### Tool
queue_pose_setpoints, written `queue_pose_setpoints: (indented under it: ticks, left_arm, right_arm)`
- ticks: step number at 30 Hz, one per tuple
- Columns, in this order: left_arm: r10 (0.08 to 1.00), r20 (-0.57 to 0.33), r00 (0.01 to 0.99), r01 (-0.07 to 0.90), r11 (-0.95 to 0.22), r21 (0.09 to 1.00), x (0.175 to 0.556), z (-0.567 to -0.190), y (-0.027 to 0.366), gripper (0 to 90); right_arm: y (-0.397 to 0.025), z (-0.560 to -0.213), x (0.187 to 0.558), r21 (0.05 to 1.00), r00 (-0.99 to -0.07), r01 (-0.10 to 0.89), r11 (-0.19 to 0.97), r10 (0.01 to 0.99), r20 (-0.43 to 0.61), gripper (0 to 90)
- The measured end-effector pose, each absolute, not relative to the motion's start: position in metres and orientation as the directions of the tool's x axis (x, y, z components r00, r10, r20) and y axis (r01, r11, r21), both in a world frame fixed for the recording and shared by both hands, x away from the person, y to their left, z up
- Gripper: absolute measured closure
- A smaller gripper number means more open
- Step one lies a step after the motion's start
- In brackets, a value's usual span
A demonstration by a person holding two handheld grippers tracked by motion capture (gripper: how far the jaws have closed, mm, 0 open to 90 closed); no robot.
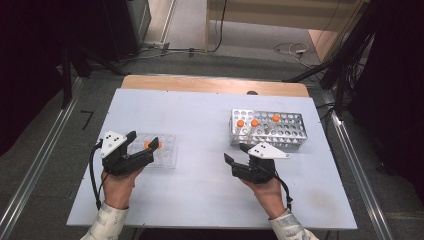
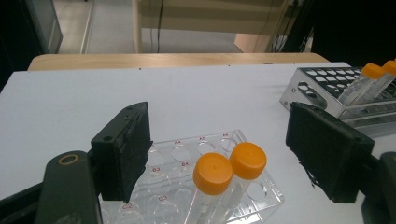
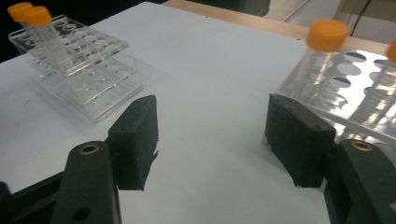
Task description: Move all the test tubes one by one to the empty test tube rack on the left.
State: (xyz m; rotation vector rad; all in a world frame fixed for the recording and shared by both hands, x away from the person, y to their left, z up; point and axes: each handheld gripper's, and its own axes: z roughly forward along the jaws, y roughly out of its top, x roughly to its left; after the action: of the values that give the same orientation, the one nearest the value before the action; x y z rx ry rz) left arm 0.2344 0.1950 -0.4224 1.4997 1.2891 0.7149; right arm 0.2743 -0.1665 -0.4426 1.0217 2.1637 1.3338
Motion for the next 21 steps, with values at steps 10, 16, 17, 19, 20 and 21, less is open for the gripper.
queue_pose_setpoints:
  ticks: [10,16,17,19,20,21]
  left_arm:
    - [0.952,-0.169,0.255,0.354,0.071,0.933,0.233,-0.421,0.197,21.3]
    - [0.952,-0.169,0.255,0.359,0.069,0.931,0.233,-0.420,0.196,20.2]
    - [0.952,-0.168,0.255,0.359,0.068,0.931,0.233,-0.421,0.196,20.2]
    - [0.952,-0.168,0.255,0.358,0.069,0.931,0.233,-0.420,0.196,20.2]
    - [0.952,-0.168,0.255,0.357,0.069,0.931,0.233,-0.420,0.196,20.2]
    - [0.952,-0.168,0.255,0.356,0.069,0.932,0.233,-0.420,0.196,20.2]
  right_arm:
    - [-0.185,-0.439,0.288,0.895,-0.559,0.378,0.235,0.829,0.018,34.6]
    - [-0.191,-0.440,0.299,0.905,-0.490,0.368,0.214,0.872,-0.007,35.3]
    - [-0.191,-0.441,0.301,0.906,-0.479,0.367,0.212,0.878,-0.012,35.9]
    - [-0.192,-0.442,0.305,0.905,-0.463,0.374,0.203,0.887,-0.007,37.1]
    - [-0.192,-0.443,0.307,0.905,-0.453,0.372,0.208,0.891,-0.019,37.6]
    - [-0.192,-0.444,0.309,0.903,-0.446,0.372,0.215,0.894,-0.029,37.9]
